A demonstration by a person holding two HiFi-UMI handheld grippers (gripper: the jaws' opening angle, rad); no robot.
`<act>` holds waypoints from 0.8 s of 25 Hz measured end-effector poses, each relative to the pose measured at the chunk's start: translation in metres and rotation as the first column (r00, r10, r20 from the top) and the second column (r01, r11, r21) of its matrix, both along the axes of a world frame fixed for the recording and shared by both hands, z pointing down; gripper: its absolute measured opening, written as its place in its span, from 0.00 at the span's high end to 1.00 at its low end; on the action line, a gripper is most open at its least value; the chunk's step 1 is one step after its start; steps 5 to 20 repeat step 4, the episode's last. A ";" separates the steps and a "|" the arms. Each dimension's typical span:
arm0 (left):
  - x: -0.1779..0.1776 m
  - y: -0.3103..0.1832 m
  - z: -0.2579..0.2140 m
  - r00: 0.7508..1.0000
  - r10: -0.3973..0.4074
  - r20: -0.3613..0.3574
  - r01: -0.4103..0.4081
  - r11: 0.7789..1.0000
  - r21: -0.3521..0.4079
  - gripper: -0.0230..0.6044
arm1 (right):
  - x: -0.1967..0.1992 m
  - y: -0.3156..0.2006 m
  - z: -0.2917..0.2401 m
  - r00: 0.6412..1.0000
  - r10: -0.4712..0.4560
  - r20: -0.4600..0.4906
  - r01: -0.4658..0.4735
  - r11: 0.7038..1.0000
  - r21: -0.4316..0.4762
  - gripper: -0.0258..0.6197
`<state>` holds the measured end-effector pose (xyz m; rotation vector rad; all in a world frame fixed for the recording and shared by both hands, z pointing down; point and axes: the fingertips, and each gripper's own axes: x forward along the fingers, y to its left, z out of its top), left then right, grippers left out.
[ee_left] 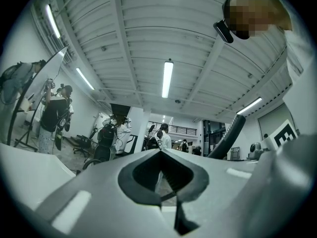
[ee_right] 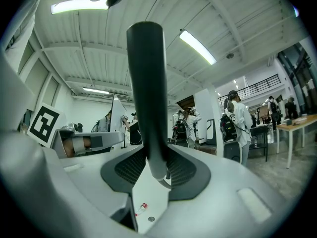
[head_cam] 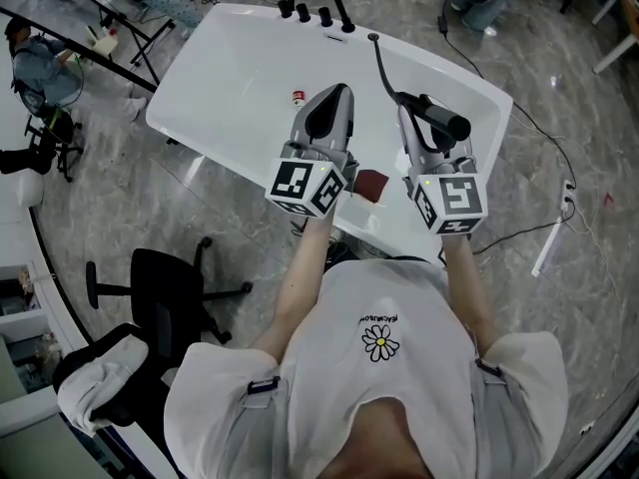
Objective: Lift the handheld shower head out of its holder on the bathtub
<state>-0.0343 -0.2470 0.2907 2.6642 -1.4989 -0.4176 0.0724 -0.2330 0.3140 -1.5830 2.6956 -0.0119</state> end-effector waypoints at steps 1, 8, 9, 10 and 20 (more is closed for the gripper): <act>0.001 0.000 0.001 1.000 0.002 0.001 -0.002 1.000 0.000 0.96 | 0.001 0.000 0.001 1.000 0.002 0.001 -0.002 1.000 0.000 0.73; 0.004 0.000 0.003 1.000 0.006 0.004 -0.005 1.000 -0.001 0.96 | 0.004 -0.001 0.003 1.000 0.007 0.006 -0.007 1.000 -0.001 0.73; 0.004 0.000 0.003 1.000 0.006 0.004 -0.005 1.000 -0.001 0.96 | 0.004 -0.001 0.003 1.000 0.007 0.006 -0.007 1.000 -0.001 0.73; 0.004 0.000 0.003 1.000 0.006 0.004 -0.005 1.000 -0.001 0.96 | 0.004 -0.001 0.003 1.000 0.007 0.006 -0.007 1.000 -0.001 0.73; 0.004 0.000 0.003 1.000 0.006 0.004 -0.005 1.000 -0.001 0.96 | 0.004 -0.001 0.003 1.000 0.007 0.006 -0.007 1.000 -0.001 0.73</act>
